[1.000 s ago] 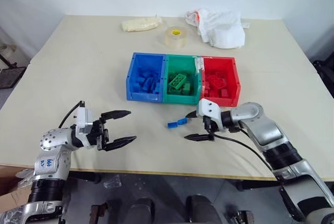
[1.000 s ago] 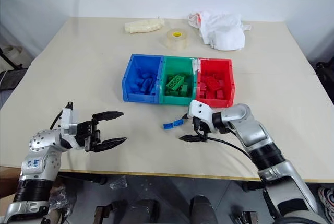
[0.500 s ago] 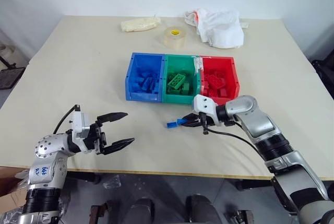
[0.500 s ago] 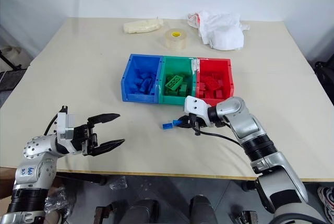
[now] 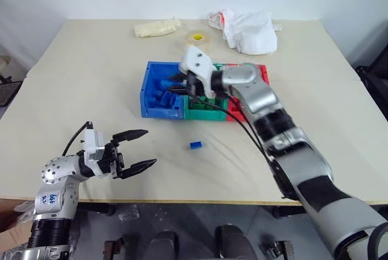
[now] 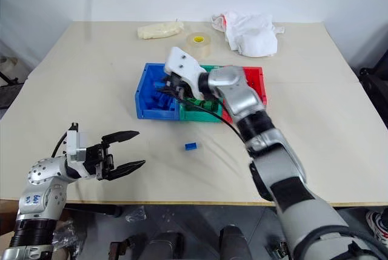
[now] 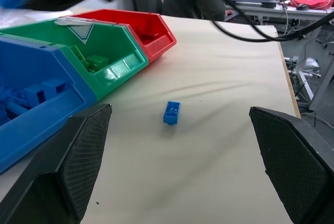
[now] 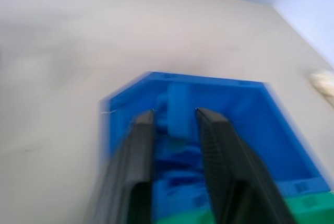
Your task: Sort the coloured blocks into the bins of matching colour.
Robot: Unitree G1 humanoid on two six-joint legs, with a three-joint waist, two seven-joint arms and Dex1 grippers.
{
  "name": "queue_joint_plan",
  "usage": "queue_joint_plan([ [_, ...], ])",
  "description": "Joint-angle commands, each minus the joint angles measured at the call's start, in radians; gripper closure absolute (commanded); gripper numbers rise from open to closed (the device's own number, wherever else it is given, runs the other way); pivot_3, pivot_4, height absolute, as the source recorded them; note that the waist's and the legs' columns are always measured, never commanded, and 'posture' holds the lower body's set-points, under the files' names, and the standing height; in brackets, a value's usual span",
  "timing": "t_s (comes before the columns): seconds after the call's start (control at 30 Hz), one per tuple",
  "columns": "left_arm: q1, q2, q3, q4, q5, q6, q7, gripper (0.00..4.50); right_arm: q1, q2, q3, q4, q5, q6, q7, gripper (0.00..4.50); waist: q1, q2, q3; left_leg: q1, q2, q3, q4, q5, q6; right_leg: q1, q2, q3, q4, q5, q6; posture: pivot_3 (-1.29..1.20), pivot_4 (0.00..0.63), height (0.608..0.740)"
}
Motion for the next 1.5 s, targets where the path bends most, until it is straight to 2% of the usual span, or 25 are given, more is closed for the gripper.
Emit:
queue_joint_plan([
  [0.03, -0.005, -0.003, 0.006, -0.022, -0.009, -0.019, 0.006, 0.0, -0.064, 0.034, -0.03, 0.134, -0.03, -0.103, -0.082, 1.91, 0.0, 0.0, 0.0, 0.0, 0.0, -0.001, 0.0, 0.0, 0.0, 0.0, 0.0, 0.0, 0.0, 0.0, 0.0, 0.0, 0.15, 0.74],
  [0.17, -0.002, 0.002, 0.01, -0.022, -0.012, -0.022, 0.003, 0.0, -0.066, 0.029, -0.049, 0.147, -0.021, -0.151, -0.054, 0.63, -0.001, 0.001, 0.001, 0.0, -0.001, -0.001, 0.0, 0.0, 0.0, 0.0, 0.0, 0.0, 0.0, 0.0, 0.0, 0.0, 0.15, 0.74],
  [0.23, -0.002, 0.004, 0.011, -0.02, -0.013, -0.022, 0.001, 0.0, -0.018, -0.002, -0.057, 0.068, 0.004, -0.143, 0.025, 0.03, -0.005, 0.001, 0.001, 0.0, -0.001, -0.001, 0.0, 0.0, 0.0, 0.0, 0.0, 0.0, 0.0, 0.0, 0.0, 0.0, 0.15, 0.74],
  [0.33, -0.006, 0.006, 0.009, -0.014, -0.013, -0.021, -0.003, 0.0, 0.089, -0.065, -0.058, -0.116, 0.048, -0.092, 0.152, 0.03, -0.005, 0.001, 0.001, 0.0, 0.0, -0.001, 0.0, 0.0, 0.0, 0.001, 0.0, -0.001, 0.0, 0.0, 0.0, 0.0, 0.15, 0.74],
  [0.43, -0.025, 0.006, 0.0, 0.007, -0.011, -0.019, -0.015, 0.0, 0.293, -0.202, -0.052, -0.454, 0.144, 0.071, 0.321, 0.03, 0.009, 0.001, 0.0, -0.001, 0.0, -0.002, 0.0, 0.0, 0.0, 0.001, 0.0, -0.001, 0.0, 0.0, 0.0, 0.0, 0.15, 0.74],
  [0.53, -0.046, 0.008, -0.006, 0.033, -0.009, -0.019, -0.029, 0.0, 0.461, -0.349, -0.07, -0.696, 0.204, 0.228, 0.394, 0.03, 0.013, 0.002, 0.001, -0.003, -0.001, -0.002, 0.001, 0.0, 0.0, 0.001, -0.001, -0.001, -0.001, 0.0, 0.0, 0.0, 0.15, 0.74],
  [0.63, -0.065, 0.012, -0.009, 0.057, -0.008, -0.023, -0.046, 0.0, 0.601, -0.483, -0.103, -0.867, 0.249, 0.358, 0.408, 0.03, 0.021, 0.002, 0.001, -0.003, -0.001, -0.002, 0.002, 0.0, 0.0, 0.001, -0.001, -0.001, -0.002, 0.0, 0.0, 0.0, 0.15, 0.74],
  [0.77, -0.071, 0.021, -0.007, 0.072, -0.011, -0.023, -0.07, 0.0, 0.752, -0.623, -0.145, -0.983, 0.255, 0.441, 0.394, 0.03, 0.021, 0.002, 0.001, -0.002, 0.002, 0.002, 0.001, 0.0, 0.0, 0.001, 0.001, 0.0, -0.004, 0.0, 0.0, 0.0, 0.15, 0.74],
  [0.87, -0.074, 0.025, -0.005, 0.082, -0.011, -0.024, -0.081, 0.0, 0.815, -0.67, -0.152, -1.014, 0.251, 0.448, 0.381, 0.03, 0.03, 0.001, 0.001, -0.001, 0.001, 0.003, 0.001, 0.0, 0.0, 0.001, 0.001, 0.0, -0.006, 0.0, 0.0, 0.0, 0.15, 0.74],
  [1.07, -0.069, 0.029, 0.002, 0.071, -0.014, -0.021, -0.091, 0.0, 0.763, -0.597, -0.083, -0.99, 0.233, 0.445, 0.338, 0.03, 0.03, 0.002, 0.001, -0.001, 0.002, 0.004, 0.001, 0.0, 0.0, 0.001, 0.001, 0.002, -0.006, 0.0, 0.0, 0.0, 0.15, 0.74],
  [1.13, -0.048, 0.035, 0.012, 0.048, -0.021, -0.022, -0.093, 0.0, 0.684, -0.492, -0.008, -0.896, 0.19, 0.402, 0.31, 0.03, 0.033, 0.0, 0.001, -0.001, 0.001, 0.004, 0.001, 0.0, 0.0, 0.001, 0.0, 0.002, -0.006, 0.0, 0.0, 0.0, 0.15, 0.74],
  [1.27, -0.01, 0.05, 0.035, 0.012, -0.025, -0.025, -0.083, 0.0, 0.586, -0.363, 0.072, -0.729, 0.122, 0.318, 0.286, 0.03, 0.023, 0.0, 0.002, 0.0, 0.003, 0.005, 0.001, 0.0, 0.0, 0.0, 0.001, 0.002, -0.005, 0.0, 0.0, 0.0, 0.15, 0.74],
  [1.37, 0.026, 0.06, 0.055, -0.017, -0.03, -0.021, -0.072, 0.0, 0.545, -0.306, 0.094, -0.634, 0.096, 0.252, 0.276, 0.62, 0.029, 0.0, 0.002, 0.0, 0.001, 0.003, 0.0, 0.0, 0.0, 0.0, 0.0, 0.001, -0.005, 0.0, 0.0, 0.0, 0.15, 0.74],
  [1.5, 0.061, 0.064, 0.07, -0.048, -0.036, -0.016, -0.056, 0.0, 0.525, -0.285, 0.098, -0.58, 0.073, 0.189, 0.279, 1.97, 0.034, 0.0, 0.002, -0.001, -0.001, 0.0, 0.001, 0.0, 0.0, 0.001, -0.001, 0.0, -0.005, 0.0, 0.0, 0.0, 0.15, 0.74],
])
